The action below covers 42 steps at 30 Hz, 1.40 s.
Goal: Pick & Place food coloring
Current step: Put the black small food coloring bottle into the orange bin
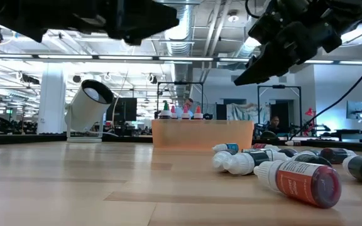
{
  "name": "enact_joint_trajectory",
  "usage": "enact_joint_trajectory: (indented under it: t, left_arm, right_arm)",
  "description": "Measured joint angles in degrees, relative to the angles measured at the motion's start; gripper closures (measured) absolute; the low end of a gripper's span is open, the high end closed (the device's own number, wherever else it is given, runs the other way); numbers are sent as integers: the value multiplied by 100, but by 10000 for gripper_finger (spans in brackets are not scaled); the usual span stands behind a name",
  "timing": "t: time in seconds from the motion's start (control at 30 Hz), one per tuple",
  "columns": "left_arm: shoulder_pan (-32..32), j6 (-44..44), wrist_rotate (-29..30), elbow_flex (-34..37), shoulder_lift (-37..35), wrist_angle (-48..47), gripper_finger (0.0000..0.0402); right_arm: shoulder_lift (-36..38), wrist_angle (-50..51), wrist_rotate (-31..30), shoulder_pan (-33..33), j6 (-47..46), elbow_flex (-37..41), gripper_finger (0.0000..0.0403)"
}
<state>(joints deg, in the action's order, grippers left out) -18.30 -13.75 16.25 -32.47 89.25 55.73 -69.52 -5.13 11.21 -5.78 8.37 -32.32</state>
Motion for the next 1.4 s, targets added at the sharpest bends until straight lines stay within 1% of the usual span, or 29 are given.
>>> enact_joint_trajectory:
  t: [0.13, 0.23, 0.3, 0.43, 0.47, 0.53, 0.63, 0.73, 0.87, 0.93, 1.0, 1.1, 1.2, 1.27, 1.33, 1.4]
  left_arm:
    - [2, 478, -267, 0, 0, -593, 216]
    - [-1, 656, -442, 0, 0, -1051, 216]
    - [-5, 689, -217, 0, 0, -1233, 216]
    - [10, 1149, 660, 0, 0, -1433, 216]
    - [10, 1235, 753, 0, 0, -1470, 216]
    - [4, 1211, 762, 1, 0, -1493, 216]
    - [-1, 1017, 795, 0, 0, -1490, 216]
    - [-1, 983, 1007, 0, 0, -1484, 216]
    - [4, 983, 1036, 0, 0, -1492, 216]
    - [2, 983, 1045, 0, 0, -1508, 216]
    - [4, 983, 1062, 0, 0, -1508, 216]
    - [4, 983, 1070, 0, 0, -1529, 216]
    - [4, 983, 1084, 0, 0, -1530, 216]
    - [4, 985, 1086, 0, 0, -1530, 216]
    - [4, 985, 1096, 0, 0, -1530, 216]
    - [2, 985, 1099, 0, 0, -1530, 216]
  right_arm:
    - [0, 2, -198, 287, -376, 0, 297]
    - [0, 29, -350, 522, -604, 0, 297]
    - [0, 154, -594, 680, -849, 0, 297]
    - [0, 744, -1478, 895, -1746, 0, 297]
    - [0, 931, -1647, 928, -2010, 0, 297]
    - [0, 1184, -1889, 987, -2474, 0, 297]
    - [0, 1264, -2095, 1090, -2949, 0, 297]
    - [-59, 1232, -2199, 1189, -3088, 0, 297]
    - [-127, 1231, -2374, 1281, -3145, 1, 297]
    - [-253, 1234, -2572, 1386, -3195, 0, 297]
    - [-313, 1326, -2926, 1524, -3188, 10, 297]
    - [-359, 1422, -3725, 1669, -3053, 2, 297]
    - [-163, 1804, -4439, 1682, -3048, 2, 297]
    - [97, 2318, -4741, 1602, -3205, 2, 297]
    - [421, 2977, -4865, 1399, -3559, -13, 297]
    - [759, 3867, -4891, 1116, -3966, -74, 297]
